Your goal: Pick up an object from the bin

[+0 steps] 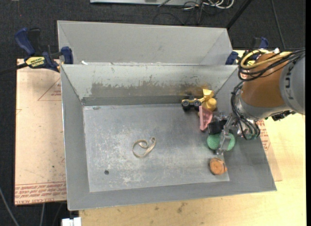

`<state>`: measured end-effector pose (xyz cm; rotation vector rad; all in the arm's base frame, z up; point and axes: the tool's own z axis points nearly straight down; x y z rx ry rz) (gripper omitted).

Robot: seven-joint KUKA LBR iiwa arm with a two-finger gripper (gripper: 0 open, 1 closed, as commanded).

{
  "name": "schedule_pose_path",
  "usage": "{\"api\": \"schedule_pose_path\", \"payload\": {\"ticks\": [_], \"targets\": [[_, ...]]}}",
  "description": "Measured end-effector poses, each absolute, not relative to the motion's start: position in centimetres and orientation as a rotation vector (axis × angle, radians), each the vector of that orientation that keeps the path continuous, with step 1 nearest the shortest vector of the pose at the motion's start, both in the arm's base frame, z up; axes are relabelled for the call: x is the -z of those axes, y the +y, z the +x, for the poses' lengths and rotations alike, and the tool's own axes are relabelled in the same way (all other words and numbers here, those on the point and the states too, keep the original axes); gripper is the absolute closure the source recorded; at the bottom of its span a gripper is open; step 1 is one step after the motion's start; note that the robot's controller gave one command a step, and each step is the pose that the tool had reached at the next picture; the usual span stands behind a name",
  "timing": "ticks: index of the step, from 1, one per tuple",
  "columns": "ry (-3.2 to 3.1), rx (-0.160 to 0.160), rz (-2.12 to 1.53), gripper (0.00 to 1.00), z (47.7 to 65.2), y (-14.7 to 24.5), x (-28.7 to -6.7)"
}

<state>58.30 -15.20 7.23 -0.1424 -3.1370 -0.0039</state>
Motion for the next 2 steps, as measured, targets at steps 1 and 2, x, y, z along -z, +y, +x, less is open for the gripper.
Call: {"api": "schedule_pose_path", "payload": {"ticks": [1, 2], "targets": [[-3.132, 0.005, -0.144, 1.00, 58.1, -15.2, -9.0], [-3.138, 0.003, -0.145, 1.00, 58.3, -15.3, -10.6]]}}
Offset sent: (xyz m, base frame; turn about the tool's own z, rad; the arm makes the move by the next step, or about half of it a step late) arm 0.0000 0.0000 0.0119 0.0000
